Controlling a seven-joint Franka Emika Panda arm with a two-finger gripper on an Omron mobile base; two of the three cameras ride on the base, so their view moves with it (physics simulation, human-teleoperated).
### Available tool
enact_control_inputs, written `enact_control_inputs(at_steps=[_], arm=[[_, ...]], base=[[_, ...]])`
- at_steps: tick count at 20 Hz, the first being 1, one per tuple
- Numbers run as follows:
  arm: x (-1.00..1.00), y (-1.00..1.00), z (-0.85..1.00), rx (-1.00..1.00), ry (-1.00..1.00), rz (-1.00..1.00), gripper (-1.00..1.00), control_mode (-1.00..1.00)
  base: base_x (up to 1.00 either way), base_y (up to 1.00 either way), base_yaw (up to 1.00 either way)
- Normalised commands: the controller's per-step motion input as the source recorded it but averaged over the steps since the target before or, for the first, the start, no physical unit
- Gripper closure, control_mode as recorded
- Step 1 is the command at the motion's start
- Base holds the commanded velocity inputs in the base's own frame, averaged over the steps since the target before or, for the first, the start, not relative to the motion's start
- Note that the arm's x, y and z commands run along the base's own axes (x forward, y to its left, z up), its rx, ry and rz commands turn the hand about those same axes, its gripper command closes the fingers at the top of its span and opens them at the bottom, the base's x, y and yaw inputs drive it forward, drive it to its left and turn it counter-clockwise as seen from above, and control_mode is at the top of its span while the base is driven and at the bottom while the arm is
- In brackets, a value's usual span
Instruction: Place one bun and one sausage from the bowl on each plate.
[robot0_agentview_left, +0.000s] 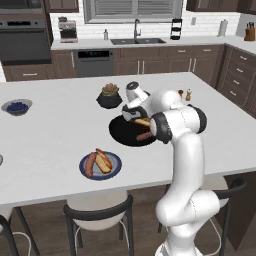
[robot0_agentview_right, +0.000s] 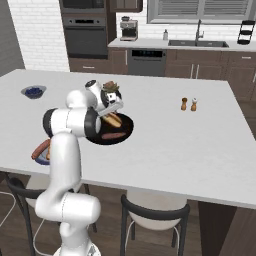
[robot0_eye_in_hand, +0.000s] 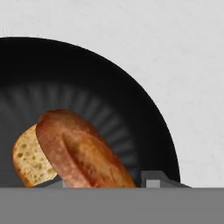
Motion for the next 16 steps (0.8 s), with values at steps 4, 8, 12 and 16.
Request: enact_control_inputs(at_steps=[4, 8, 12, 16], arm=[[-0.65, 0.15, 0.96, 0.04, -0.09, 0.00, 1.00, -1.00], [-0.98, 0.10, 0.93, 0.14, -0.01, -0.04, 1.00, -1.00], [-1.00, 0.00, 0.98, 0.24, 0.02, -0.13, 1.00, -1.00], [-1.00, 0.00, 1.00, 0.21, 0.14, -0.16, 1.00, -1.00]], base=[[0.00, 0.00, 0.00], [0.00, 0.00, 0.00], [0.00, 0.00, 0.00], [0.00, 0.00, 0.00]])
